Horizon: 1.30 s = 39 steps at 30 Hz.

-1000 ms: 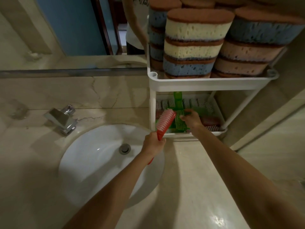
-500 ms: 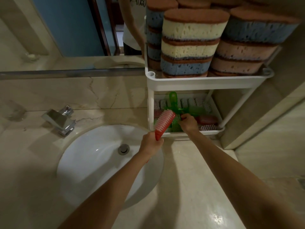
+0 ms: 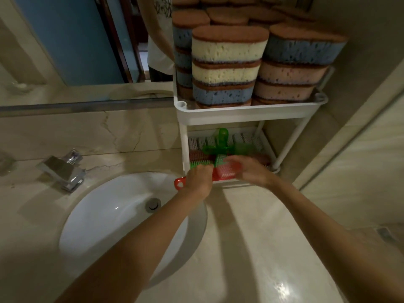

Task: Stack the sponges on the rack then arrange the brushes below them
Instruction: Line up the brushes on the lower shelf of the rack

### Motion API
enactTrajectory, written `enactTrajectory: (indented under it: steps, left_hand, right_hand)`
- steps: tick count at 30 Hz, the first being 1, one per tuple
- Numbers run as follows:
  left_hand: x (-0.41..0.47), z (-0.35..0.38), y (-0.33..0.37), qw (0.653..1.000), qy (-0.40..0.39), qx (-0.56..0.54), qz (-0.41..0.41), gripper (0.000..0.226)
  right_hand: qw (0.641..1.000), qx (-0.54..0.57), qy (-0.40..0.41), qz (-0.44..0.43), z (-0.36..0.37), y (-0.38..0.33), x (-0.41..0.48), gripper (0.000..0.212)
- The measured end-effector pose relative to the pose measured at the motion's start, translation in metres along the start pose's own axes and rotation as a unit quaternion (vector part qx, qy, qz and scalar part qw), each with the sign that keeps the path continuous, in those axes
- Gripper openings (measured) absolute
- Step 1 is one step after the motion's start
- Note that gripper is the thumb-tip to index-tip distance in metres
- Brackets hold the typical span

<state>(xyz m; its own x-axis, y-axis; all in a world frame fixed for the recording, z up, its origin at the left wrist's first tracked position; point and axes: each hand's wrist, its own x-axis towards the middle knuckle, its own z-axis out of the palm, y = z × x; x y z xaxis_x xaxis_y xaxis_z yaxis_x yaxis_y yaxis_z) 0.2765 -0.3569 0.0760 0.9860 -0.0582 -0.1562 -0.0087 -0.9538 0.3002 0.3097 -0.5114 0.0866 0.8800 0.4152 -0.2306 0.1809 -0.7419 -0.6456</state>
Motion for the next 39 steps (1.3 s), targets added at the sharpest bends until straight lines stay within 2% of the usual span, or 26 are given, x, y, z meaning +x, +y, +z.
enactTrajectory:
  steps: [2, 5, 8, 10, 13, 17, 20, 25, 29, 31, 36, 39]
  left_hand:
    - [0.005, -0.001, 0.008, 0.997, 0.022, 0.062, 0.038, 0.03]
    - [0.014, -0.001, 0.015, 0.987, 0.069, 0.117, 0.083, 0.034]
    - [0.024, 0.001, 0.016, 0.986, 0.117, 0.075, 0.095, 0.046]
    - [0.028, 0.002, 0.018, 0.988, 0.134, 0.011, 0.078, 0.052]
    - [0.033, 0.002, 0.019, 0.992, 0.096, -0.084, 0.015, 0.045]
    - [0.049, 0.01, 0.012, 0.99, 0.013, -0.132, -0.048, 0.048]
    - [0.061, 0.017, 0.013, 0.986, -0.009, -0.152, -0.068, 0.056]
    - [0.08, 0.025, 0.019, 0.989, 0.006, -0.135, -0.067, 0.056]
    - [0.088, 0.031, 0.027, 0.991, -0.013, -0.109, -0.073, 0.07]
    - [0.09, 0.033, 0.027, 0.99, -0.01, -0.113, -0.083, 0.068]
    - [0.094, 0.039, 0.018, 0.977, 0.01, -0.179, -0.113, 0.06]
    - [0.096, 0.04, 0.014, 0.954, 0.014, -0.263, -0.146, 0.06]
  right_hand:
    - [0.994, -0.106, -0.026, -0.013, 0.001, -0.001, -0.004, 0.053]
    - [0.992, -0.127, 0.014, 0.008, 0.001, 0.006, -0.008, 0.055]
    - [0.987, -0.136, 0.068, 0.051, -0.001, 0.016, -0.012, 0.052]
    - [0.984, -0.09, 0.123, 0.097, -0.001, 0.025, -0.013, 0.051]
    - [0.965, 0.022, 0.183, 0.186, -0.004, 0.032, -0.006, 0.051]
    - [0.946, 0.063, 0.204, 0.243, -0.003, 0.034, 0.007, 0.049]
    - [0.938, 0.072, 0.228, 0.25, 0.001, 0.033, 0.018, 0.049]
    - [0.933, 0.058, 0.241, 0.262, 0.01, 0.031, 0.037, 0.051]
    - [0.93, 0.097, 0.246, 0.257, 0.015, 0.033, 0.047, 0.052]
    - [0.932, 0.108, 0.238, 0.253, 0.018, 0.036, 0.052, 0.054]
    - [0.94, 0.111, 0.23, 0.226, 0.024, 0.035, 0.061, 0.052]
    - [0.947, 0.104, 0.215, 0.216, 0.027, 0.033, 0.065, 0.049]
